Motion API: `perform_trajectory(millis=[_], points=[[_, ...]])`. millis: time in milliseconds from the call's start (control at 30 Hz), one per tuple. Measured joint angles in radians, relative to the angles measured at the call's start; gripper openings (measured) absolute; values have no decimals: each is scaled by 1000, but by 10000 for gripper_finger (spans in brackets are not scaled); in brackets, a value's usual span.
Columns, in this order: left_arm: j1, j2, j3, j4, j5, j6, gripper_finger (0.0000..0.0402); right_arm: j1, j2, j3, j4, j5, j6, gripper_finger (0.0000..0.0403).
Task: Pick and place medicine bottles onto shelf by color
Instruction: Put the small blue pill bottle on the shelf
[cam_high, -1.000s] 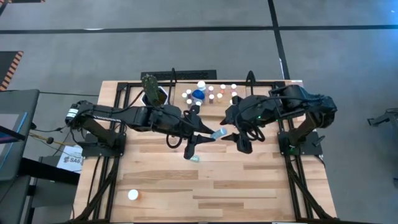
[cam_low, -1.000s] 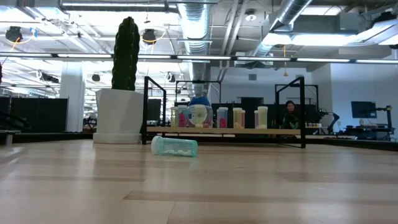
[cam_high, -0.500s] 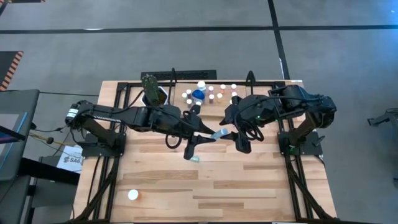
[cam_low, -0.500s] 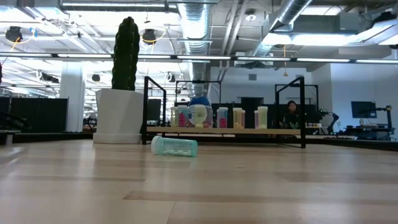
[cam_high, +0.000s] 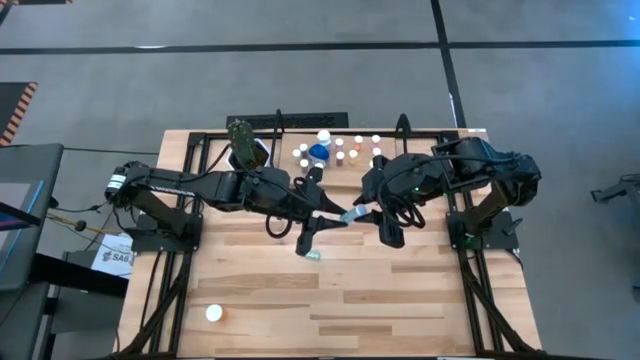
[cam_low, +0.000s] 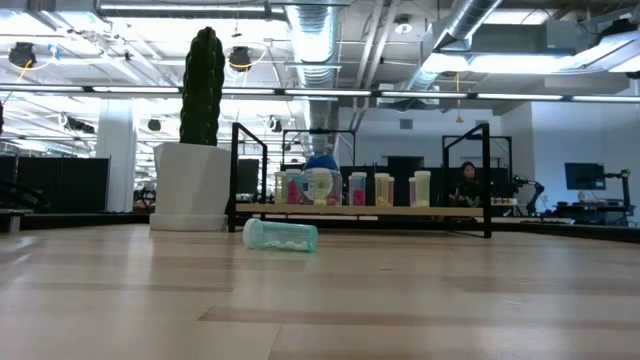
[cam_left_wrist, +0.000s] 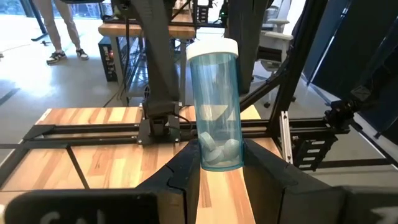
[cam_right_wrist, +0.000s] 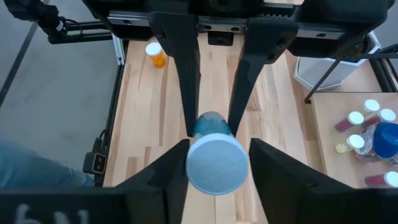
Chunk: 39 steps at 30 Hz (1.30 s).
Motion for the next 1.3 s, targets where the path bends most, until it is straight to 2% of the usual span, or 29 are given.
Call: perform_trajectory(millis=[167,300,533,667,867,1100,1300], points=[[0,0,0,0,-20,-20,86,0,0,0,-1,0,-1,137],[-1,1,0,3,-82,-50,98,-1,-2,0,-7,1,-2,112],[0,1,0,12,-108,-51,178,-32,-14,0,-17,1,24,127],[0,1,0,10,-131,-25,225,-71,-25,2,-88,3,39,127],[5,1,0,-28,-201,-69,253,-148,-28,-14,-251,97,78,122],[22,-9,0,-98,-202,-119,254,-243,-84,-134,-242,106,23,131],[33,-30,1,-126,-241,-132,254,-360,-148,-416,-55,106,-60,128]])
